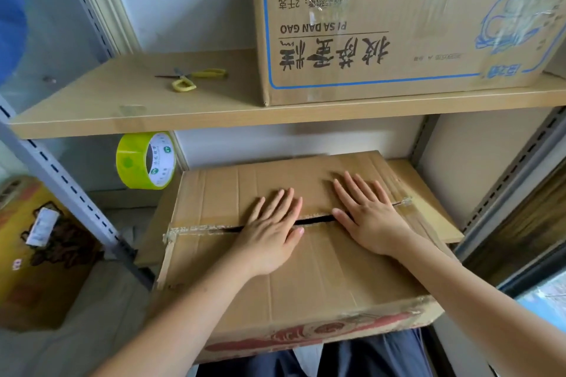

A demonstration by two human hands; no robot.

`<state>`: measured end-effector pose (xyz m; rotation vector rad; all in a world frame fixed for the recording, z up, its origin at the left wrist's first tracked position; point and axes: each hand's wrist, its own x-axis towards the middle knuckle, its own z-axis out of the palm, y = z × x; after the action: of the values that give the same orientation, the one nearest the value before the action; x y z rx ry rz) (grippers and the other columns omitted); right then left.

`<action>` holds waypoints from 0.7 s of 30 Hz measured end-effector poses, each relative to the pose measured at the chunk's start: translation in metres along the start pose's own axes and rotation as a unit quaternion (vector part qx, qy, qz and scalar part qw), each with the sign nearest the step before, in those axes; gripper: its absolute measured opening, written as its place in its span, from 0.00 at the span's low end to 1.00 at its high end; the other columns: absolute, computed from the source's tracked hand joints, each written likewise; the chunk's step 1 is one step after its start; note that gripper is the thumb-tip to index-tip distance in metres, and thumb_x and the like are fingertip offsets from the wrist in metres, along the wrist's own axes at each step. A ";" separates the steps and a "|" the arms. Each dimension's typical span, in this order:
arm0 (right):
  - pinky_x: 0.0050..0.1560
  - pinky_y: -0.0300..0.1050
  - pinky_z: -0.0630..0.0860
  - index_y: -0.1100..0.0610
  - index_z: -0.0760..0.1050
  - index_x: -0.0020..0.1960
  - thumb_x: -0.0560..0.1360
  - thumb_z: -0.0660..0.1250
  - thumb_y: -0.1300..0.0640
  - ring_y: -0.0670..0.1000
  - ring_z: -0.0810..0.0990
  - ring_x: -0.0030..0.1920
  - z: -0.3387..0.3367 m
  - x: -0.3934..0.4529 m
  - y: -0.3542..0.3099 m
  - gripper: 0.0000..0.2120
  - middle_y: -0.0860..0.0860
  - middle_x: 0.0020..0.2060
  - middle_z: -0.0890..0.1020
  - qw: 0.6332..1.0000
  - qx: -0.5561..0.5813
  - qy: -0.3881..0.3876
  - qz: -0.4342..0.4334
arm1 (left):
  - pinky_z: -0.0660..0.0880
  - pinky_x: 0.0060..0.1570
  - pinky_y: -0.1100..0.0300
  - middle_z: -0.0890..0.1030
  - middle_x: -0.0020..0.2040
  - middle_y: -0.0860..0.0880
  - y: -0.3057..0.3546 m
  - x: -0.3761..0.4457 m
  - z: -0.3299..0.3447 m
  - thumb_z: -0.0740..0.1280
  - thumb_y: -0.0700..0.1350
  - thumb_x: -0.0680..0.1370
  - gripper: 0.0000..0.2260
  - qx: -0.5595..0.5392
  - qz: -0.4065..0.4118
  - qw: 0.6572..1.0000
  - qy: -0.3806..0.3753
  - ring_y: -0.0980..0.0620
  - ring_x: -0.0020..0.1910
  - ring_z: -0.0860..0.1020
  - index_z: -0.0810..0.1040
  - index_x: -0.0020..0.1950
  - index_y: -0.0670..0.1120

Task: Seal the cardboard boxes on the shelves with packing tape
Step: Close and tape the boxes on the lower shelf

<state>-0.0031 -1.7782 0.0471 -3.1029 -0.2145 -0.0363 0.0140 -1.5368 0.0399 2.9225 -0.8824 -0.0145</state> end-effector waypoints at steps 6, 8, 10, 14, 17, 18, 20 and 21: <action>0.77 0.59 0.39 0.45 0.47 0.81 0.80 0.39 0.34 0.59 0.43 0.79 -0.003 0.016 0.007 0.32 0.54 0.80 0.48 0.987 0.012 0.014 0.162 | 0.45 0.77 0.52 0.52 0.82 0.47 -0.026 0.023 -0.004 0.46 0.56 0.83 0.25 -0.031 -0.090 0.993 0.065 0.46 0.80 0.50 0.57 0.80 0.54; 0.77 0.58 0.45 0.45 0.53 0.80 0.80 0.43 0.34 0.59 0.50 0.78 -0.008 0.024 0.010 0.31 0.55 0.79 0.56 0.988 -0.004 0.030 0.149 | 0.58 0.74 0.52 0.65 0.77 0.47 -0.034 0.035 -0.013 0.51 0.53 0.82 0.22 -0.053 -0.083 0.989 0.107 0.45 0.76 0.63 0.69 0.75 0.53; 0.74 0.57 0.56 0.45 0.63 0.75 0.78 0.47 0.33 0.59 0.61 0.73 -0.017 0.034 0.015 0.30 0.54 0.71 0.66 0.987 -0.002 0.060 0.146 | 0.63 0.67 0.51 0.73 0.71 0.50 -0.048 0.045 -0.026 0.56 0.50 0.82 0.18 -0.026 -0.128 0.981 0.143 0.47 0.68 0.70 0.75 0.69 0.53; 0.67 0.58 0.64 0.49 0.70 0.69 0.76 0.51 0.29 0.62 0.68 0.66 -0.033 0.061 0.044 0.32 0.56 0.65 0.71 0.971 0.023 0.069 0.227 | 0.55 0.72 0.44 0.65 0.75 0.41 -0.085 0.042 -0.048 0.58 0.52 0.81 0.20 -0.045 -0.409 0.899 0.149 0.38 0.73 0.63 0.71 0.72 0.49; 0.63 0.58 0.71 0.51 0.55 0.78 0.74 0.52 0.27 0.65 0.71 0.67 -0.030 0.068 0.061 0.41 0.60 0.70 0.69 0.927 0.132 0.010 0.350 | 0.68 0.63 0.47 0.66 0.73 0.35 -0.097 0.036 -0.047 0.54 0.55 0.82 0.28 -0.100 -0.494 0.860 0.081 0.36 0.69 0.68 0.57 0.78 0.43; 0.58 0.56 0.73 0.51 0.52 0.79 0.75 0.51 0.28 0.64 0.73 0.66 -0.028 0.068 0.062 0.41 0.60 0.69 0.71 0.924 0.159 -0.017 0.347 | 0.70 0.61 0.49 0.68 0.72 0.35 -0.100 0.034 -0.045 0.53 0.56 0.83 0.29 -0.084 -0.487 0.867 0.071 0.37 0.67 0.71 0.54 0.79 0.42; 0.50 0.52 0.73 0.52 0.54 0.79 0.77 0.51 0.30 0.62 0.76 0.62 -0.026 0.065 0.064 0.37 0.60 0.65 0.76 0.932 0.170 -0.036 0.319 | 0.72 0.57 0.51 0.72 0.69 0.35 -0.106 0.031 -0.042 0.52 0.56 0.83 0.29 -0.052 -0.474 0.876 0.067 0.37 0.64 0.74 0.54 0.79 0.43; 0.48 0.52 0.72 0.54 0.57 0.78 0.78 0.51 0.31 0.62 0.77 0.61 -0.027 0.063 0.066 0.37 0.61 0.63 0.77 0.934 0.169 -0.035 0.313 | 0.73 0.54 0.51 0.75 0.67 0.36 -0.108 0.030 -0.040 0.52 0.55 0.83 0.28 -0.048 -0.471 0.878 0.069 0.37 0.62 0.76 0.55 0.79 0.42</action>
<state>0.0682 -1.8353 0.0734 -2.6806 0.6926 0.1135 0.0995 -1.4607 0.0706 2.8755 0.5907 0.0792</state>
